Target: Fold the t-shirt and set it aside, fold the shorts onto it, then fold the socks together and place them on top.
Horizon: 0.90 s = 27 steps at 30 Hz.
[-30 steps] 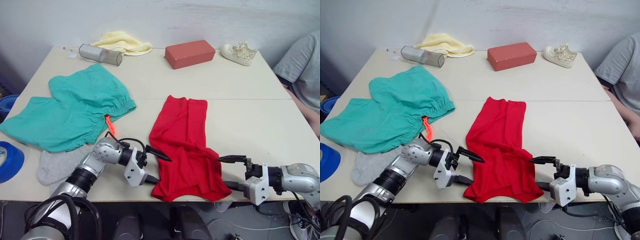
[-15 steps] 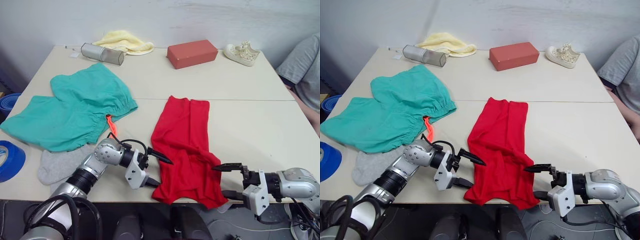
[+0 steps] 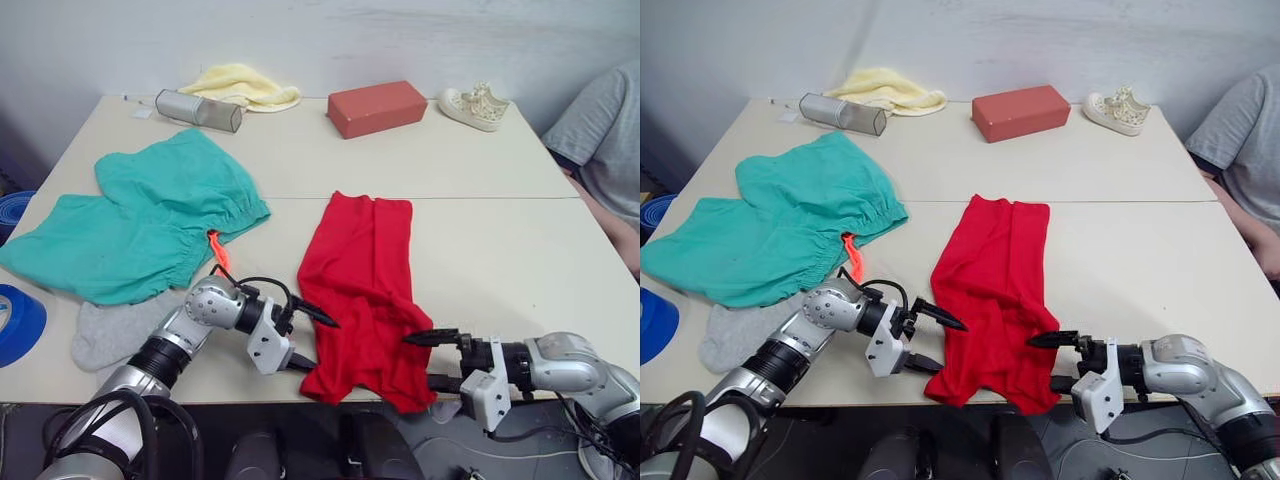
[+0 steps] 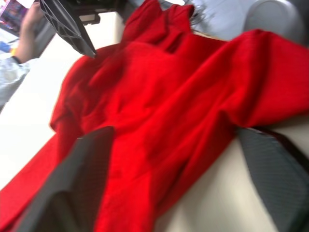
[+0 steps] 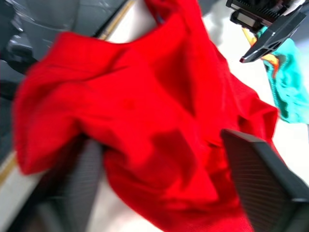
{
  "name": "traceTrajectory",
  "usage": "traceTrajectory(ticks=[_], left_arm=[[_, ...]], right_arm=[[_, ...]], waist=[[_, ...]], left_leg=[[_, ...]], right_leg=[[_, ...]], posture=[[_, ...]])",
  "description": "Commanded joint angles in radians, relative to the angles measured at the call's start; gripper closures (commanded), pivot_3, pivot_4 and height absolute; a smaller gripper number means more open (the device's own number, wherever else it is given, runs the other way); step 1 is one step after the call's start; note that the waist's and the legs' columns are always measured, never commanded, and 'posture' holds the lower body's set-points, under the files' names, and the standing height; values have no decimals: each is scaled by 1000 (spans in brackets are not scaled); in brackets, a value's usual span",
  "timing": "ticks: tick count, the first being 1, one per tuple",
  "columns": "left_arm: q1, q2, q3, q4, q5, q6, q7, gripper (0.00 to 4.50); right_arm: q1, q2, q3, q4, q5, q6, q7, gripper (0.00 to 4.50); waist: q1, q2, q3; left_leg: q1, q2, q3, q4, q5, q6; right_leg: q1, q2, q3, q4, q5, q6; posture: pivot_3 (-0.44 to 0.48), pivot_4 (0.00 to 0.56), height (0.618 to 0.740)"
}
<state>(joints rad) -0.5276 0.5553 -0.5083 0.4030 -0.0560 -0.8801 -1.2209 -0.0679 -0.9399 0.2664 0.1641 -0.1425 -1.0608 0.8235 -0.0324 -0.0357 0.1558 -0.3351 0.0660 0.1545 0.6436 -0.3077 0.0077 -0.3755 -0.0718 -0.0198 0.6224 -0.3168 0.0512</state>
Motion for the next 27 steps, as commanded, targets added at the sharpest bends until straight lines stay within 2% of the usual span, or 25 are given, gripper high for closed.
traceTrajectory(ticks=[1, 6, 7, 9, 14, 19, 22, 27], left_arm=[[33, 17, -40, -4, 10, 31, -54, 1931], [43, 35, -33, -19, -8, 46, -75, 3570], [48, 42, -33, -27, -17, 52, -86, 3846], [59, 54, -28, -44, -31, 63, -100, 4432], [93, 92, -20, -102, -78, 104, -139, 4475], [150, 158, 5, -189, -144, 156, -175, 4475], [230, 232, 31, -298, -235, 219, -208, 4475], [313, 263, 57, -406, -270, 285, -210, 4475]], right_arm=[[27, -23, 38, -14, 6, 29, 30, 2314], [59, -56, 37, -42, 51, 45, 44, 4112], [68, -66, 38, -54, 68, 52, 50, 4374], [85, -79, 33, -79, 91, 61, 54, 4500], [126, -107, 20, -125, 138, 90, 68, 4500], [193, -141, -3, -186, 177, 108, 68, 4500], [281, -183, -18, -266, 220, 131, 70, 4500], [328, -185, -24, -305, 228, 155, 71, 4500]], waist=[[2, 1, 1], [4, 5, 3], [4, 7, 4], [2, 8, 5], [0, 10, 6], [4, 9, 7], [2, 10, 8], [5, 11, 10]], left_leg=[[0, 0, 0, 0, 0, 0], [-1, 0, 0, -1, -1, 0], [-1, 0, 0, -1, -1, 0], [-1, 0, 0, -1, -1, 0], [-1, 0, 0, -6, 0, -1], [-2, -1, 0, -11, 0, -3], [-7, -1, 0, -12, 0, -4], [-17, -1, -2, -8, 0, -6]], right_leg=[[0, 0, 0, 0, 0, 0], [-1, 0, 0, 0, 0, 0], [-1, 0, 0, 0, 0, 0], [-1, 0, 0, -1, -1, -2], [-3, 0, 0, -1, -2, -1], [-7, 0, -1, 0, 0, 7], [-12, 0, -1, 1, 0, 10], [-21, 0, -2, 5, -2, 12]], posture=[[0, 150, 740], [0, 150, 740], [0, 150, 740], [0, 150, 740], [0, 150, 740], [0, 150, 740], [0, 150, 740], [0, 150, 740]])
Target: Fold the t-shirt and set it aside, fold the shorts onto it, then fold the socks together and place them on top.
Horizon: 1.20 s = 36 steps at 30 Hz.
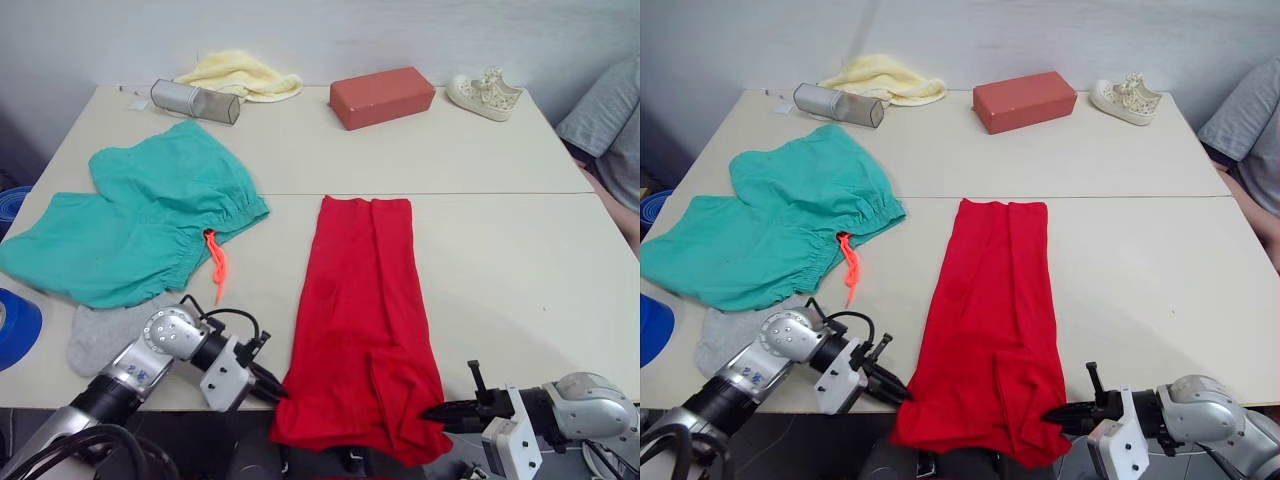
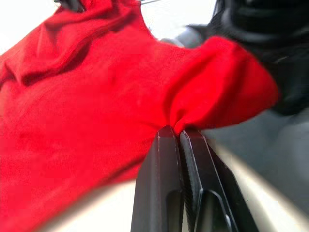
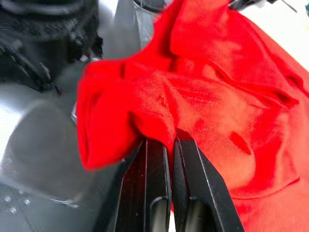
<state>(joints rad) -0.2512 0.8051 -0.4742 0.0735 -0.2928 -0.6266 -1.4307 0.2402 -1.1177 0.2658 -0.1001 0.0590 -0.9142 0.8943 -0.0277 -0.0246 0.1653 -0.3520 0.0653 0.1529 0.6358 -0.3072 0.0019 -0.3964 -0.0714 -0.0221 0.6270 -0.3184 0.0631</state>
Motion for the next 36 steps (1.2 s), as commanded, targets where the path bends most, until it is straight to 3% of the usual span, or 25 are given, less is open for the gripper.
traceTrajectory(ticks=[1, 6, 10, 15, 20, 25, 28, 30, 36], left_arm=[[49, 12, 28, -91, -26, 40, 7, 4475], [75, -4, 51, -113, -4, 83, 32, 4475], [76, 6, 81, -128, -44, 196, 31, 4475], [29, 27, 152, -141, -157, 509, 27, 4475], [-106, 40, 214, -133, -280, 881, 31, 4475], [-260, -46, 264, -48, -304, 1092, 108, 4475], [-416, -178, 306, 81, -310, 1204, 237, 4475], [-473, -233, 328, 141, -291, 1233, 292, 4475], [-583, -355, 386, 325, -226, 1245, 454, 4475]], right_arm=[[24, -5, -24, -44, 25, 13, 0, 4500], [15, 5, -20, -54, 53, 49, 10, 4500], [34, -22, -26, -106, 194, 153, 49, 4500], [18, -27, -90, -204, 427, 395, 82, 4500], [-77, 6, -161, -254, 592, 659, 86, 4500], [-233, 87, -203, -204, 657, 882, 61, 4500], [-401, 184, -210, -98, 653, 987, 17, 4500], [-474, 232, -216, -44, 628, 1025, 9, 4500], [-669, 349, -232, 171, 501, 1075, -54, 4500]], waist=[[0, 0, 0], [1, -1, 1], [1, -1, 1], [0, -2, 3], [2, -2, 5], [3, -2, 5], [3, -3, 7], [4, -3, 7], [0, -3, 8]], left_leg=[[0, 0, 0, 1, 0, 0], [-1, -1, 0, 3, 0, 2], [-1, -1, -1, 3, 0, 2], [-1, -1, -2, 4, 0, 2], [-5, 0, -6, 9, 0, 2], [-8, -1, -6, 12, -1, 3], [-10, -1, -7, 15, 0, 0], [-24, -2, -7, 23, 1, 0], [-27, -2, -4, 26, 1, 1]], right_leg=[[0, 0, 0, 0, 0, 0], [1, 0, 0, -1, -2, -3], [1, 0, 0, 0, -1, -3], [1, 0, 0, 0, 0, 0], [0, 0, -4, 1, 1, 1], [0, -1, -5, 1, 3, 4], [-1, 0, -6, 1, 3, 5], [-12, 0, -6, 4, 5, 8], [-16, 2, -4, 6, 5, 9]], posture=[[0, 150, 740], [0, 150, 740], [0, 150, 740], [0, 150, 740], [0, 150, 740], [0, 150, 740], [0, 150, 740], [0, 150, 740], [0, 150, 740]])
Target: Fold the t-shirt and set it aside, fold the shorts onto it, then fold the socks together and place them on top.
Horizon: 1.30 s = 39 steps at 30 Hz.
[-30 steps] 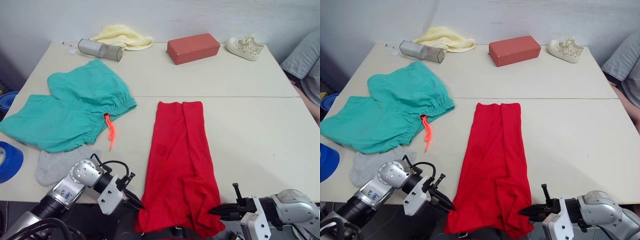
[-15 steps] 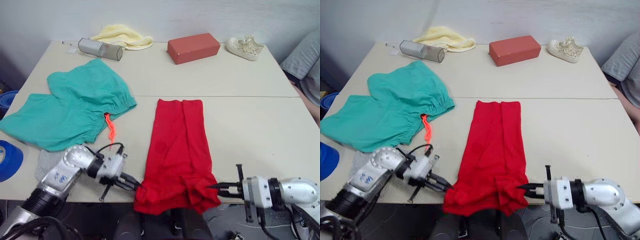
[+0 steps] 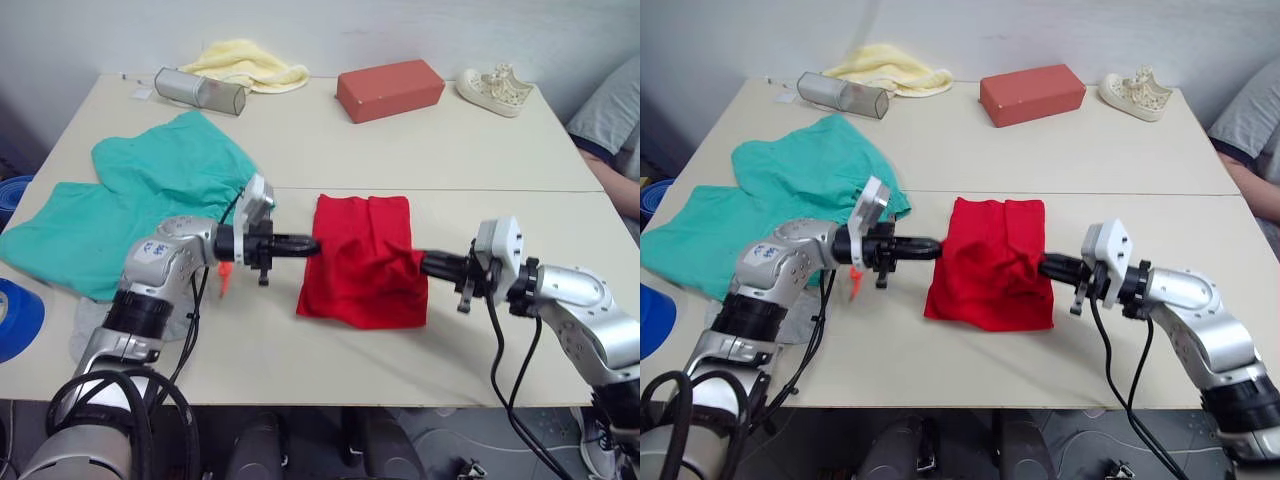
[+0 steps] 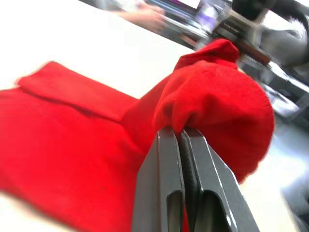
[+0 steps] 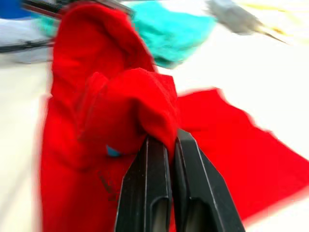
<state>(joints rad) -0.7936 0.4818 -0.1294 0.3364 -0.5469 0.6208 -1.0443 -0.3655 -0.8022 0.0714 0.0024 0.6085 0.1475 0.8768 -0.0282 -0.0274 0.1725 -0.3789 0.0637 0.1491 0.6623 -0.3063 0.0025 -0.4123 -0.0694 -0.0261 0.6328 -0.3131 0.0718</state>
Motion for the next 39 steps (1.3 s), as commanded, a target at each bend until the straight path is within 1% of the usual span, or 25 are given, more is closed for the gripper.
traceTrajectory(ticks=[1, 5, 7, 11, 14, 20, 21, 24, 29, 30, 32, 34, 35, 37, 38, 39], left_arm=[[-57, -49, 49, 97, 46, -17, 97, 4475], [-125, -110, 102, 259, 110, -65, 236, 4475], [-153, -129, 129, 333, 126, -81, 280, 4475], [-191, -160, 168, 447, 164, -160, 342, 4475], [-217, -183, 197, 515, 178, -185, 381, 4475], [-238, -209, 234, 582, 198, -217, 431, 4475], [-240, -211, 242, 588, 200, -223, 442, 4267], [-234, -219, 260, 588, 211, -271, 471, 3568], [-211, -242, 307, 540, 203, -328, 527, 2003], [-194, -244, 312, 491, 197, -362, 508, 1670], [-143, -228, 302, 360, 174, -384, 418, 1659], [-95, -200, 280, 268, 174, -377, 351, 1254], [-66, -181, 263, 219, 184, -392, 312, 1081], [-26, -155, 246, 153, 191, -424, 251, 465], [12, -122, 239, 113, 187, -463, 177, 153], [36, -100, 235, 89, 183, -489, 127, 23]], right_arm=[[-92, 50, -42, 105, -74, 23, -59, 4500], [-172, 108, -63, 208, -120, 58, -100, 4500], [-201, 130, -69, 246, -137, 80, -114, 4500], [-249, 173, -68, 322, -203, 72, -140, 4500], [-285, 209, -70, 389, -248, 91, -192, 4500], [-326, 277, -102, 481, -293, 78, -269, 4500], [-328, 285, -112, 487, -290, 79, -279, 4500], [-329, 304, -134, 500, -326, -15, -323, 3756], [-318, 308, -166, 488, -360, -92, -370, 2098], [-295, 299, -180, 449, -343, -91, -353, 1722], [-227, 260, -196, 319, -280, -42, -252, 1024], [-175, 221, -199, 231, -271, -9, -206, 357], [-147, 196, -183, 186, -280, -33, -161, 24], [-105, 161, -153, 116, -290, -58, -86, 0], [-67, 143, -129, 41, -270, -41, -31, 0], [-41, 134, -115, -9, -254, -23, 3, 0]], waist=[[1, 0, 1], [1, 1, 4], [1, 1, 5], [0, 2, 6], [-1, 2, 6], [-1, 2, 7], [-1, 2, 7], [-1, 2, 7], [-2, 2, 7], [-2, 2, 7], [-1, 2, 7], [-2, 3, 8], [-3, 3, 8], [-3, 3, 8], [-4, 4, 8], [-4, 4, 8]], left_leg=[[0, 0, 0, 0, 0, 0], [0, 1, 0, 1, 1, -2], [0, 1, 0, 2, 1, -2], [0, 1, 2, 2, 1, -2], [0, 1, 3, 2, 1, -2], [0, 1, 7, 2, 2, -3], [0, 1, 8, 2, 2, -3], [0, 1, 10, 2, 2, -3], [0, 1, 14, 2, 2, -4], [0, 1, 15, 2, 2, -4], [0, 1, 16, 1, 2, -4], [-1, 3, 17, 0, 2, -6], [-1, 3, 17, 0, 2, -6], [-1, 3, 20, 0, 2, -6], [-1, 3, 21, 1, 2, -6], [-1, 3, 22, 1, 2, -7]], right_leg=[[-1, 1, 0, 1, 0, 0], [-1, 2, 1, 3, 0, 0], [-2, 1, 1, 5, 0, 0], [-2, 1, 1, 5, 0, 1], [-3, 2, 1, 6, 0, 1], [-6, 2, 0, 11, 0, 1], [-7, 3, 1, 12, 0, 1], [-9, 3, 1, 13, 1, 1], [-12, 4, 5, 15, 1, 1], [-12, 5, 5, 15, 1, 1], [-14, 6, 7, 16, 1, 2], [-15, 8, 7, 15, 1, 1], [-15, 8, 8, 15, 1, 1], [-16, 8, 9, 15, 1, 1], [-16, 9, 9, 16, 1, 1], [-16, 10, 9, 16, 1, 1]], posture=[[0, 150, 740], [0, 150, 740], [0, 150, 740], [0, 150, 740], [0, 150, 740], [0, 150, 740], [0, 150, 740], [0, 150, 740], [0, 150, 740], [0, 150, 740], [0, 150, 740], [0, 150, 740], [0, 150, 740], [0, 150, 740], [0, 150, 740], [0, 150, 740]])
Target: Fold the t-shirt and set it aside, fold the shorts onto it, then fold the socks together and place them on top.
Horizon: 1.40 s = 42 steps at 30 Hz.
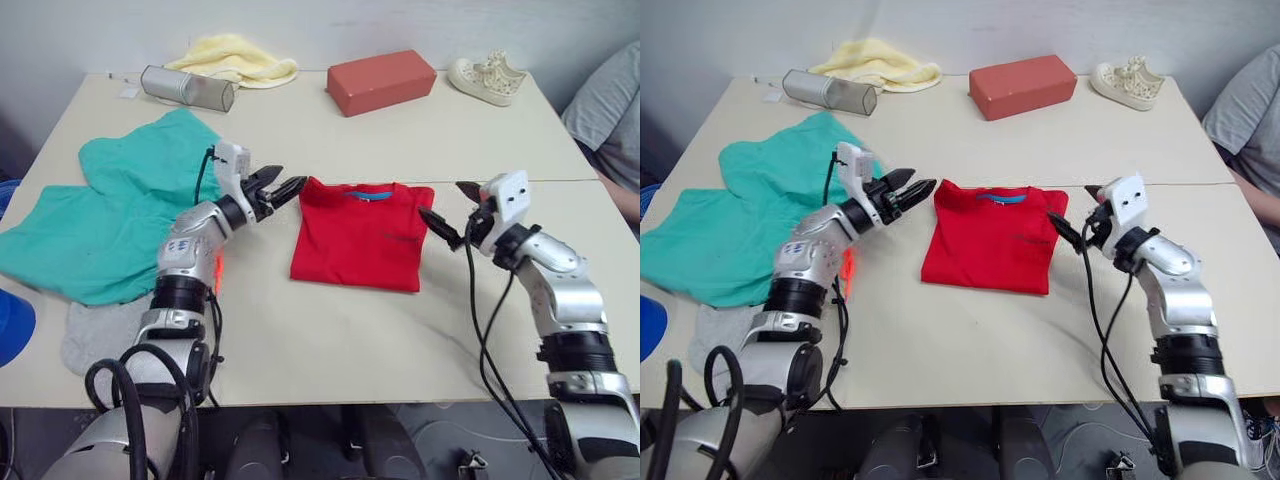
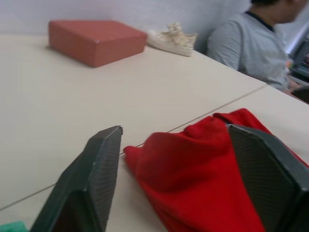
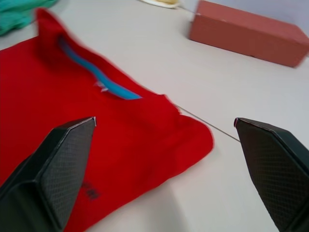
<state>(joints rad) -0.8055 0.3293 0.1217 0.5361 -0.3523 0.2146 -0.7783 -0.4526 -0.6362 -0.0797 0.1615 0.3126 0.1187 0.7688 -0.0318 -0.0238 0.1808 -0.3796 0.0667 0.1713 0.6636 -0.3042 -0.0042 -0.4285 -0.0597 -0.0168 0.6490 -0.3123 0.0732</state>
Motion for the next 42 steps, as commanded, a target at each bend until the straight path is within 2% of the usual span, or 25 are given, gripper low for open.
traceTrajectory(ticks=[1, 4, 8, 17, 20, 22, 30, 31, 38, 42], left_arm=[[88, 87, -28, -141, -20, -127, -236, 23], [189, 167, -66, -191, -29, -294, -486, 23], [274, 254, -91, -225, -46, -298, -648, 23], [352, 275, -77, -335, -97, -212, -641, 23], [366, 274, -75, -353, -99, -210, -632, 0], [377, 275, -72, -358, -98, -217, -630, 0], [393, 276, -71, -369, -98, -222, -623, 0], [396, 277, -72, -372, -98, -220, -623, 0], [467, 309, -56, -454, -124, -174, -615, 0], [539, 341, -38, -532, -153, -132, -606, 0]], right_arm=[[76, -42, 67, -224, 41, 8, 150, 0], [129, -43, 163, -319, -15, 22, 182, 0], [151, -15, 279, -350, -124, 27, 150, 0], [62, 74, 352, -205, -329, 24, 14, 0], [41, 92, 342, -188, -338, 62, -2, 631], [33, 89, 345, -187, -355, 72, -5, 1266], [118, 66, 343, -377, -270, 230, 99, 4257], [136, 61, 340, -413, -254, 254, 110, 4479], [336, -18, 301, -743, -140, 442, 133, 4479], [464, -77, 265, -876, -87, 458, 143, 4479]], waist=[[-2, 0, 0], [-8, 0, 0], [-8, 0, 0], [-2, -2, 1], [-2, -2, 1], [-3, -2, 1], [-2, -2, 1], [-1, -2, 1], [-1, -2, 1], [-1, -2, 1]], left_leg=[[1, 0, 1, 0, 0, 0], [6, 0, 2, 0, 0, -2], [6, 1, 1, 0, 1, -2], [5, 0, 0, 1, 1, 3], [5, 0, 0, 1, 0, 4], [5, 1, 0, 1, 1, 3], [5, 1, -1, 1, 0, 4], [4, 1, -1, 1, 0, 4], [3, 1, -2, 0, -1, 4], [3, 2, -3, -1, -3, 7]], right_leg=[[0, 0, 1, 0, 0, 0], [1, 0, 4, 3, 0, -1], [1, -2, 4, 4, 1, -3], [1, -5, 5, 4, 3, -4], [1, -4, 5, 4, 3, -4], [1, -4, 6, 4, 3, -4], [1, -4, 8, 4, 3, -5], [1, -4, 8, 4, 3, -5], [1, -4, 9, 1, 3, -5], [1, -4, 10, 0, 3, -5]], posture=[[0, 150, 740], [0, 150, 740], [0, 150, 740], [0, 150, 740], [0, 150, 740], [0, 150, 740], [0, 150, 740], [0, 150, 740], [0, 150, 740], [0, 150, 740]])
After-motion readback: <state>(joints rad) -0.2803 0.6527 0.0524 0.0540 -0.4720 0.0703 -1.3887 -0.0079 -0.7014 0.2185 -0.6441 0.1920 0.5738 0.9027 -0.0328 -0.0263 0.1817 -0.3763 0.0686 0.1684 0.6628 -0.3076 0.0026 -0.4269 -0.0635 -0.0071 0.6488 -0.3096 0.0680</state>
